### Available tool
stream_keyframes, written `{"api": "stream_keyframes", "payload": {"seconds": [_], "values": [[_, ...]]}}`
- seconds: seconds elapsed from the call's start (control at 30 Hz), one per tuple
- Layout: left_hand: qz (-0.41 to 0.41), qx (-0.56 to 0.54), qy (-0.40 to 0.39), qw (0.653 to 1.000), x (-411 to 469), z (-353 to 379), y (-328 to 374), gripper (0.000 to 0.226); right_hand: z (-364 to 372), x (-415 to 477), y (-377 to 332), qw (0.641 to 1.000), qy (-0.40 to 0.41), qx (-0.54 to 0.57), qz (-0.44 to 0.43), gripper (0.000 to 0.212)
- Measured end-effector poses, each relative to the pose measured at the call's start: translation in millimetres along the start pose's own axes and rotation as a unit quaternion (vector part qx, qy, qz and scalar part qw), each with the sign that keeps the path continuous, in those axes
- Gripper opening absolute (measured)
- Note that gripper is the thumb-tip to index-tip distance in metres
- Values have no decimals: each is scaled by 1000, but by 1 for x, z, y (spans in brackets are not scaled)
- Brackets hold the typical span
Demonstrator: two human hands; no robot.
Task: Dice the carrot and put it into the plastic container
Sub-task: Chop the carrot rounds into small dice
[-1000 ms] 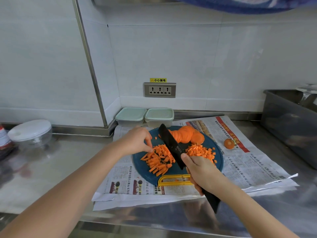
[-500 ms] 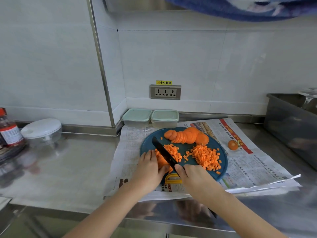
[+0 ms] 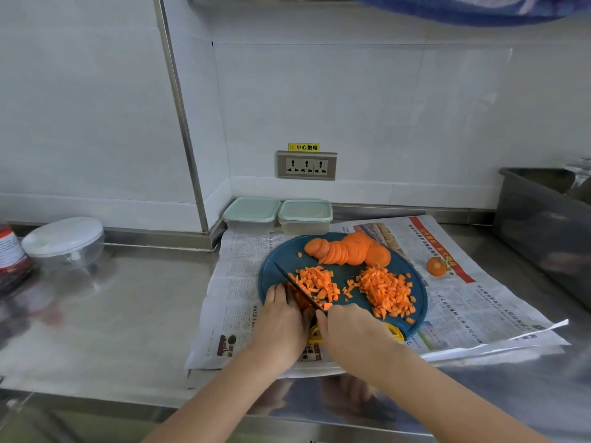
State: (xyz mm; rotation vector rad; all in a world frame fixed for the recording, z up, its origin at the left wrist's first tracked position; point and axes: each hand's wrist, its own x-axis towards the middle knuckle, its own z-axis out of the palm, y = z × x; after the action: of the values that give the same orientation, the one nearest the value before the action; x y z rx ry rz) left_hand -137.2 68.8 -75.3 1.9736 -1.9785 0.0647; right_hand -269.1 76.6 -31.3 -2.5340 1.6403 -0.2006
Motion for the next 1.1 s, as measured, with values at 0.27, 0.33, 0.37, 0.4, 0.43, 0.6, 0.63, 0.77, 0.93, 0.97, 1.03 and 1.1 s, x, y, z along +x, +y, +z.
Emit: {"api": "stream_keyframes", "payload": {"seconds": [0.27,0.33,0.37,0.4,0.43,0.6,0.63,0.77,0.93,0.97,1.03,1.1], "values": [[9,-21,13,1000,0,7,-2,79,0,30,-5,996,-73,49,2,39],[-4,-28,5,1000,2,8,-3,60,5,43,-8,996,-70,54,-9,37],[-7,-29,-1,1000,2,8,-4,51,7,48,-10,997,-59,53,-1,39],[-8,-39,-6,999,2,7,-4,51,6,50,-11,997,-55,56,8,41],[-9,-46,-10,999,0,5,-3,59,4,51,-12,996,-55,72,12,40],[-41,-72,-11,997,-4,-4,6,66,-24,49,0,969,-146,190,64,25],[-47,-70,-9,996,-3,-3,7,65,-25,49,6,960,-159,221,68,31],[-58,-91,12,994,2,-2,4,47,-40,38,17,945,-125,289,92,46],[-66,-140,12,988,1,-4,-5,66,-53,15,20,966,-64,248,36,42],[-70,-149,20,986,-1,-5,-8,69,-51,12,21,968,-65,242,31,41],[-80,-141,31,986,-4,-9,-13,68,-47,6,20,969,-74,235,24,39],[-82,-127,41,988,-8,-10,-16,59,-41,4,16,976,-75,204,8,39]]}}
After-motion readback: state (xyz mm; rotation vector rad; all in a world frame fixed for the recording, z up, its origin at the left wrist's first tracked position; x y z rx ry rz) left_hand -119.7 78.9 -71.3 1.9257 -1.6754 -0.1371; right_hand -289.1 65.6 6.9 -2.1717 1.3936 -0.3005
